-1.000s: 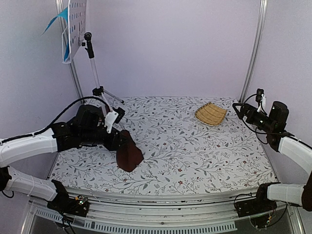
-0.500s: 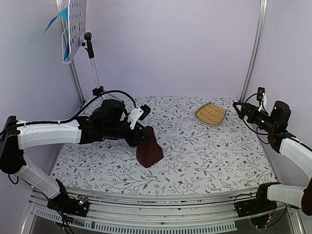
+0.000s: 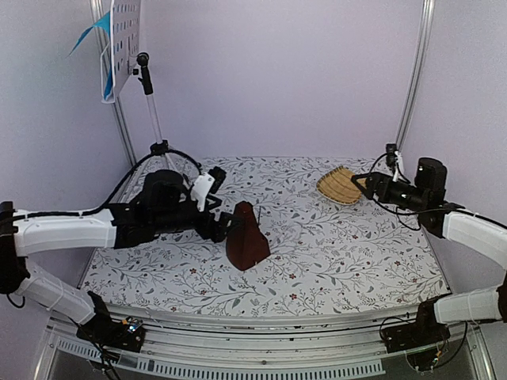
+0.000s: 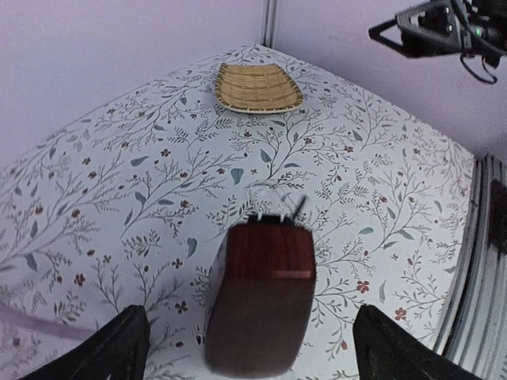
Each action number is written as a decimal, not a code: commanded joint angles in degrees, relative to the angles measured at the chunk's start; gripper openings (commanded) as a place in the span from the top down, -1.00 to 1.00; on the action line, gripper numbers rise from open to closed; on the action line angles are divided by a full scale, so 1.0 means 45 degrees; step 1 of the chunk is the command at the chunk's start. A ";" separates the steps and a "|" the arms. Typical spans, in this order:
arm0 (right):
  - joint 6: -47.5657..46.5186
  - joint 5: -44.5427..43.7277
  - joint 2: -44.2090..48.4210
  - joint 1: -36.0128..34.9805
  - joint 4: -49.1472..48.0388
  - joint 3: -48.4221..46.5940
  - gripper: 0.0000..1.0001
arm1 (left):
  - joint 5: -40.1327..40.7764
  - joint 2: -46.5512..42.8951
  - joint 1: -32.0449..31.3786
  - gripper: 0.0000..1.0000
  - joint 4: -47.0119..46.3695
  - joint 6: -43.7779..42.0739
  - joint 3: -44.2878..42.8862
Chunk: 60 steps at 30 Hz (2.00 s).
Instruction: Pack up the instrument practice props
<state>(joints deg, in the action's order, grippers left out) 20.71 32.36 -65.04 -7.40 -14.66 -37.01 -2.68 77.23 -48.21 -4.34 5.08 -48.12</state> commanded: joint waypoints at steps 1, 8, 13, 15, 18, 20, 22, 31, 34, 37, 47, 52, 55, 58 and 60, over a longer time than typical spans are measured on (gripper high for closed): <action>-0.0138 -0.0618 -0.1368 -0.2497 0.1157 -0.0689 -0.72 | -0.0038 -0.1911 0.0588 -0.81 -0.2006 0.4137 0.2921; 0.0956 -0.0573 -0.5710 -0.5374 0.0351 -0.2490 -0.21 | -0.1018 -0.1967 0.1063 -0.18 -0.2700 0.8011 0.5501; 0.1267 -0.0496 -0.7769 -0.6369 -0.0068 -0.3740 0.08 | -0.1218 -0.0675 0.1077 0.02 -0.3212 0.8465 0.5381; 0.1291 -0.0623 -0.8250 -0.6506 -0.0066 -0.4094 0.15 | -0.1222 -0.0124 0.1065 0.04 -0.3205 0.8335 0.5099; 0.1262 -0.0709 -0.8829 -0.6668 -0.0064 -0.4405 0.25 | -0.1310 0.0860 0.1073 0.11 -0.3422 0.8190 0.4569; 0.1176 -0.0909 -0.9075 -0.6786 -0.0044 -0.4534 0.31 | -0.1342 0.1446 0.1078 0.15 -0.3563 0.8158 0.4270; 0.1142 -0.1068 -0.9284 -0.6855 -0.0043 -0.4618 0.36 | -0.1356 0.1876 0.1079 0.18 -0.3691 0.8148 0.4021; 0.1037 -0.1279 -1.0184 -0.7325 -0.0059 -0.4974 0.59 | -0.1023 0.3152 0.1089 0.35 -0.4110 0.8284 0.3513; 0.0996 -0.1266 -1.0276 -0.7444 -0.0064 -0.4948 0.60 | -0.0859 0.3402 0.1102 0.39 -0.4075 0.8111 0.3269; 0.0856 -0.1374 -1.0240 -0.7712 -0.0145 -0.4798 0.60 | -0.0414 0.3516 0.1120 0.43 -0.3842 0.7930 0.3100; 0.0443 -0.1557 -0.9730 -0.8773 -0.0402 -0.3965 0.70 | -0.0603 0.4268 0.1465 0.45 -0.4662 0.7101 0.2261; 0.0401 -0.1746 -0.8715 -0.9090 -0.0714 -0.2976 0.69 | -0.0754 0.4774 0.1802 0.44 -0.4892 0.6492 0.1367; 0.0482 -0.2728 -0.7505 -0.9095 -0.0752 -0.2180 0.65 | -0.0377 0.4422 0.2064 0.41 -0.4720 0.6147 0.1226; 0.0219 -0.4108 -0.6045 -0.9024 -0.0294 -0.1668 0.42 | 0.0527 0.3247 0.2188 0.30 -0.4316 0.5751 0.1615; -0.0030 -0.4593 -0.5173 -0.8609 -0.0048 -0.1574 0.29 | 0.0878 0.2455 0.2207 0.18 -0.3966 0.5376 0.2012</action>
<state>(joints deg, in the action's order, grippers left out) 22.76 19.09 -95.72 -48.25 -14.83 -45.08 -2.68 95.13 -39.35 -23.35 33.54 -41.08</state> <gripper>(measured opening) 0.308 0.369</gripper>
